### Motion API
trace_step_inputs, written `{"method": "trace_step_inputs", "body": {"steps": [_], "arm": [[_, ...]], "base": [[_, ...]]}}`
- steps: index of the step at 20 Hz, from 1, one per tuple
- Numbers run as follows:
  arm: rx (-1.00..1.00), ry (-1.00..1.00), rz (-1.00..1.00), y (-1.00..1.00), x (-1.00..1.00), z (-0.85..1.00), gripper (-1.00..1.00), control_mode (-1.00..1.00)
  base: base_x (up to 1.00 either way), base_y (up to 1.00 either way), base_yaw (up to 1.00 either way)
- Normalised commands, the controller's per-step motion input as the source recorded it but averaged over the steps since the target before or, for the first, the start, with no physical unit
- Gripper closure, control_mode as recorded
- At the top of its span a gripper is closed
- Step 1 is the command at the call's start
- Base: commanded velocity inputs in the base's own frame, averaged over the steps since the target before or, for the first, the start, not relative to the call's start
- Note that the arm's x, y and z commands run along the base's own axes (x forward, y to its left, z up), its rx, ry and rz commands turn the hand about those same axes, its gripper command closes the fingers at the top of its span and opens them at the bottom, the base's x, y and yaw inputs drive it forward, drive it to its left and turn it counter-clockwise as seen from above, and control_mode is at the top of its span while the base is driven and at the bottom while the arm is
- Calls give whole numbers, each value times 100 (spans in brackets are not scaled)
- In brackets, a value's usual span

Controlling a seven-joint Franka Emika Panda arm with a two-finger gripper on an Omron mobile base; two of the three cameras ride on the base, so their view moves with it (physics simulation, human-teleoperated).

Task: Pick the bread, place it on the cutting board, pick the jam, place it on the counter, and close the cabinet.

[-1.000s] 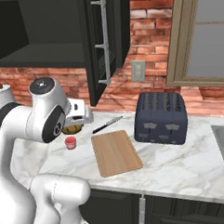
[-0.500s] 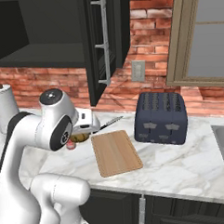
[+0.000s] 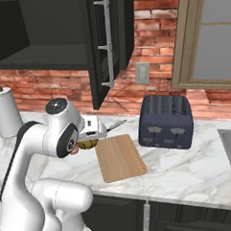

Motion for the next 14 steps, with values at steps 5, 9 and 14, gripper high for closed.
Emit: {"method": "trace_step_inputs", "body": {"steps": [5, 9, 14], "arm": [[-2, 0, -2, -11, 35, -17, 100, -100], [0, 1, -1, -11, 30, -23, 100, -100], [0, 3, -2, -11, 32, -24, 100, -100]], "base": [[0, 0, 0], [0, 0, 0], [0, 0, 0]]}}
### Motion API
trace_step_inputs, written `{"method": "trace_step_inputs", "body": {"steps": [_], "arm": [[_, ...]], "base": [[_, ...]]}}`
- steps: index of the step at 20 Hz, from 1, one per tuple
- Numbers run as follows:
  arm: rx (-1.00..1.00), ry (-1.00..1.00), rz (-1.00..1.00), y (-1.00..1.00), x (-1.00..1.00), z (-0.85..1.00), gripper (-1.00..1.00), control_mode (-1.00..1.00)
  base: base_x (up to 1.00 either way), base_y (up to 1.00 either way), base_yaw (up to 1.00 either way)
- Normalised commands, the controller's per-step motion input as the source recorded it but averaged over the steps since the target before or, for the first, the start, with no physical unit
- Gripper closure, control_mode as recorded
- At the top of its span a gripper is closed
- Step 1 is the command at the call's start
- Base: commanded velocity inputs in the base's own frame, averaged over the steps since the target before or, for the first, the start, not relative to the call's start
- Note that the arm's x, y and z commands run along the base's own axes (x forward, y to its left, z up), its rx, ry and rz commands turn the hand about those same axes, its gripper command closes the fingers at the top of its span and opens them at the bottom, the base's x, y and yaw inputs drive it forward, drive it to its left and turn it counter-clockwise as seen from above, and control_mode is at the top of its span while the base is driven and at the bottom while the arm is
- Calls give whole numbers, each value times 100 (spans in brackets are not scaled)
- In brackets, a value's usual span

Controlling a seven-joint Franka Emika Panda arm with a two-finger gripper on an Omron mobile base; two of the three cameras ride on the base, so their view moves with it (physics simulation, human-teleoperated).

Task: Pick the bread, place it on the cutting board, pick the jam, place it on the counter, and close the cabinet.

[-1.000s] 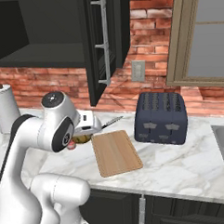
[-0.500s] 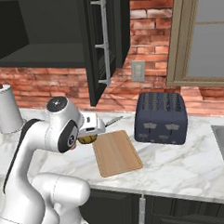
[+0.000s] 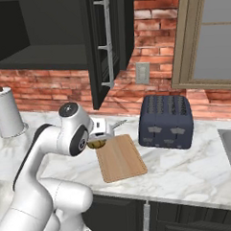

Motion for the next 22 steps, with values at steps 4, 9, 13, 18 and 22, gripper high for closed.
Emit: {"method": "trace_step_inputs", "body": {"steps": [4, 9, 13, 18, 22], "arm": [[0, 4, -2, -11, 31, -23, 100, -100], [0, 5, -2, -9, 31, -21, 100, -100], [0, 5, -2, -7, 28, -24, 100, -100], [0, 6, -3, -5, 25, -25, 100, -100], [0, 6, -2, -6, 20, -26, 100, -100]], "base": [[0, 0, 0], [0, 0, 0], [0, 0, 0], [0, 0, 0], [0, 0, 0]]}}
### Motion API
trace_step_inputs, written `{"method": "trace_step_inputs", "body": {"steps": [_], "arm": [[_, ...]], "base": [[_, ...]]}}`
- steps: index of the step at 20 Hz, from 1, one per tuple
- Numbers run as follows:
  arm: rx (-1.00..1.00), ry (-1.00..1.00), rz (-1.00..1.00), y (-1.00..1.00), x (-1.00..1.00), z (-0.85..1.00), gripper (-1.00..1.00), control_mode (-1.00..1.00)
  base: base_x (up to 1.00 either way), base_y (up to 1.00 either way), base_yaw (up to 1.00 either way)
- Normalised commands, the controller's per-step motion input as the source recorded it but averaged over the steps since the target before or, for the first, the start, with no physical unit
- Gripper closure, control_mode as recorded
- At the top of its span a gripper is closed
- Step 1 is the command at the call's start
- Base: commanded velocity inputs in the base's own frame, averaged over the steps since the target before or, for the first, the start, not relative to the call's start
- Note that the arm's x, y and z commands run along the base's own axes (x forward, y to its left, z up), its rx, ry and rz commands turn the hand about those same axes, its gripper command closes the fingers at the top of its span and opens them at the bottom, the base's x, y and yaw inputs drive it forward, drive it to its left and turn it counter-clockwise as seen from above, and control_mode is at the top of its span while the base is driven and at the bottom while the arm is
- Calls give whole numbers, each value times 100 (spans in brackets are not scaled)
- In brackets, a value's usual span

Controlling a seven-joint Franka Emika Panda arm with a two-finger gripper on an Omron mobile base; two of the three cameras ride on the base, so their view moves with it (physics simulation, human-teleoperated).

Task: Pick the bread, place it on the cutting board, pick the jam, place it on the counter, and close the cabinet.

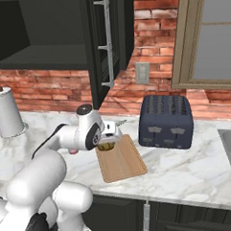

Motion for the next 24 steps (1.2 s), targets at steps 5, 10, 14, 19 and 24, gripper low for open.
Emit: {"method": "trace_step_inputs", "body": {"steps": [5, 10, 14, 19, 24], "arm": [[0, 7, -1, -10, 19, -23, 100, -100], [0, 6, 0, -16, 10, -27, 100, -100], [0, 3, 0, -13, 10, -31, 100, -100], [0, 0, 0, -4, 11, -30, 100, -100], [0, 0, 0, 0, 21, -21, 100, -100]], "base": [[0, 0, 0], [0, 0, 0], [0, 0, 0], [0, 0, 0], [0, 0, 0]]}}
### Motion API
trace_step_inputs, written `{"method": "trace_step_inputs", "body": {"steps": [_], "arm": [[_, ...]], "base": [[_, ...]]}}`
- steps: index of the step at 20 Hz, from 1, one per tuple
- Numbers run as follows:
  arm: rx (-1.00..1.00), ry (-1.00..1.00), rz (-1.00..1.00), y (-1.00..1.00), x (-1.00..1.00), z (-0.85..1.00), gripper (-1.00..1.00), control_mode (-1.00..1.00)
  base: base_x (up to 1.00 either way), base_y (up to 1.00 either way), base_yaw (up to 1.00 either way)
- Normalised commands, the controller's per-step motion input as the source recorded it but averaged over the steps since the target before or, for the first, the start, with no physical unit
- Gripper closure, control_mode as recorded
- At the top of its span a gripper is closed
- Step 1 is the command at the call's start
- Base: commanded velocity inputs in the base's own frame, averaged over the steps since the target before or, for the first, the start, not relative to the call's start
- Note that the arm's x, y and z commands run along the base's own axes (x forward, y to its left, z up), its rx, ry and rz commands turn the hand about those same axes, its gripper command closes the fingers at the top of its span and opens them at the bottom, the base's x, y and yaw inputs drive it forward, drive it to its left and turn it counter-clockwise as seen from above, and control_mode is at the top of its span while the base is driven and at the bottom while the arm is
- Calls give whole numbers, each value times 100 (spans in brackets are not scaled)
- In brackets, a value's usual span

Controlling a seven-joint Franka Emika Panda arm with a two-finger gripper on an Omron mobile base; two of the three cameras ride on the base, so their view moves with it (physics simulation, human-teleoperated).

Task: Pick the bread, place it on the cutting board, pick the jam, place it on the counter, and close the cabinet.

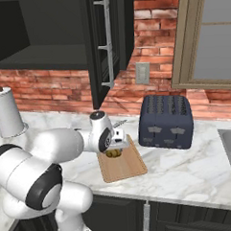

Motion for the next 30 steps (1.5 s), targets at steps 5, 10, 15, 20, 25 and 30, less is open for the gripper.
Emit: {"method": "trace_step_inputs", "body": {"steps": [5, 10, 15, 20, 25, 30], "arm": [[0, 0, 0, 0, 17, -18, 100, -100], [0, 3, 0, 0, 2, -8, 100, -100], [0, 2, 0, 0, 0, -19, 100, -100], [0, 0, 0, 0, 0, -11, 100, -100], [0, 0, 0, 0, 0, 0, -100, -100], [0, 0, 0, 0, 0, 0, -100, -100]], "base": [[0, 0, 0], [0, 0, 0], [0, 0, 0], [0, 0, 0], [0, 0, 0], [0, 0, 0]]}}
